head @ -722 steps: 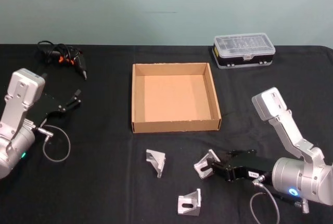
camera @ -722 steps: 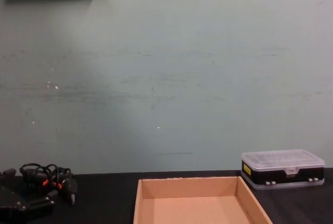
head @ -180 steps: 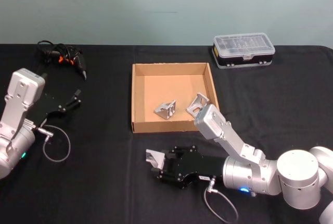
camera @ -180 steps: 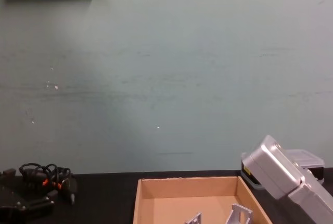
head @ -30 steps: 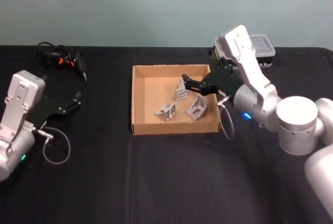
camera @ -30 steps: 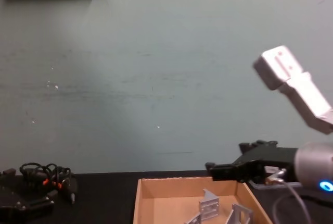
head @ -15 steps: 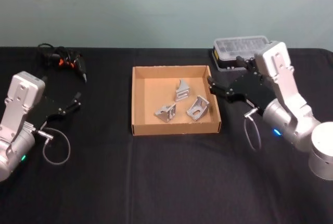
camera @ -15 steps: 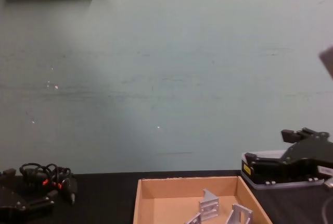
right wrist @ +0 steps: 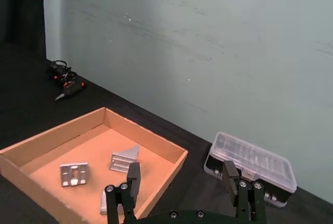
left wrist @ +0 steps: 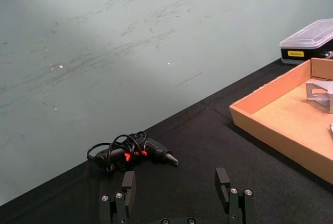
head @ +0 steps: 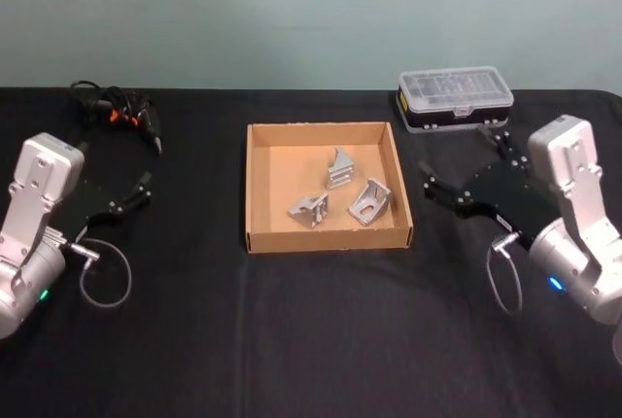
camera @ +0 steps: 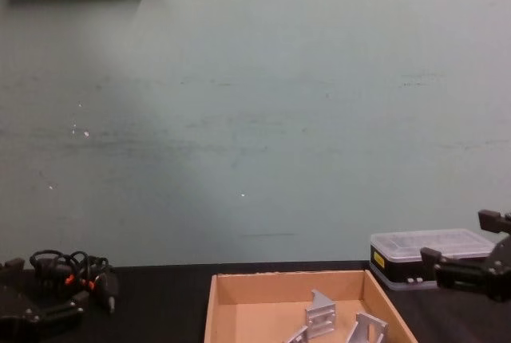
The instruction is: Use one hand to pick up the angle iron from the table and place it into the box.
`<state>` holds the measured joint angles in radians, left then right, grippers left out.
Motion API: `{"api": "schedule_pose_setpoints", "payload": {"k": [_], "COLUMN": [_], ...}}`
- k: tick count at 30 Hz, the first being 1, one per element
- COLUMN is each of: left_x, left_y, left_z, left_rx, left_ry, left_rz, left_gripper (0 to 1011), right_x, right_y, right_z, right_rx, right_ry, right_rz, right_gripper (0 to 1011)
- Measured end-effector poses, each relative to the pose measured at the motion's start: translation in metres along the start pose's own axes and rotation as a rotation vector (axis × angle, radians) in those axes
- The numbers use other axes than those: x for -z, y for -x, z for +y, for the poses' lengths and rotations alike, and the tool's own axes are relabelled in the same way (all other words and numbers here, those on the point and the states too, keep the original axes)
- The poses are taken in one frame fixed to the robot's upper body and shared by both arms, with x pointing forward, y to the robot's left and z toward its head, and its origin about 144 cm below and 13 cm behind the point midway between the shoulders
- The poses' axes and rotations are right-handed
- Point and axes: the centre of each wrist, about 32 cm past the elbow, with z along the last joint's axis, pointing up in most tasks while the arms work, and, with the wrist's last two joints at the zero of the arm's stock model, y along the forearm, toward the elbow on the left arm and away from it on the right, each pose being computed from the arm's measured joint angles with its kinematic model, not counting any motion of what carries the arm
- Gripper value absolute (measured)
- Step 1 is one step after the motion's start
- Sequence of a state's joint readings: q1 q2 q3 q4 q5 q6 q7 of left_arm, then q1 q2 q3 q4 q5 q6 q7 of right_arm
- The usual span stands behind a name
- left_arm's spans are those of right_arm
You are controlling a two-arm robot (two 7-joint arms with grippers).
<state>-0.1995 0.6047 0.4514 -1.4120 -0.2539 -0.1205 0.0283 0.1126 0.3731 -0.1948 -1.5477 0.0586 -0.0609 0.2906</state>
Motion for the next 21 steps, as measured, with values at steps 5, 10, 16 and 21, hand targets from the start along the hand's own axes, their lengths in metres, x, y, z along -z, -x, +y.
{"api": "schedule_pose_setpoints", "payload": {"k": [5,10,16,21], "left_x": [0.0000,0.0000,0.0000,0.0000], "left_y": [0.0000,0.0000,0.0000,0.0000], "left_z": [0.0000,0.0000,0.0000,0.0000], "left_rx": [0.000,0.000,0.000,0.000], "left_ry": [0.000,0.000,0.000,0.000], "left_rz": [0.000,0.000,0.000,0.000], "left_gripper": [1000,1000,1000,1000], "right_x": [0.0053,0.0046,0.0040,0.0037], "right_y": [-0.0004,-0.0004,-0.0001,0.0000], "right_z": [-0.0051,-0.0044,-0.0035,-0.0031], "right_rx": [0.003,0.001,-0.001,-0.001], "right_ry": [-0.003,-0.004,-0.004,-0.003], "right_rz": [0.018,0.016,0.015,0.014], "right_gripper": [1000,1000,1000,1000]}}
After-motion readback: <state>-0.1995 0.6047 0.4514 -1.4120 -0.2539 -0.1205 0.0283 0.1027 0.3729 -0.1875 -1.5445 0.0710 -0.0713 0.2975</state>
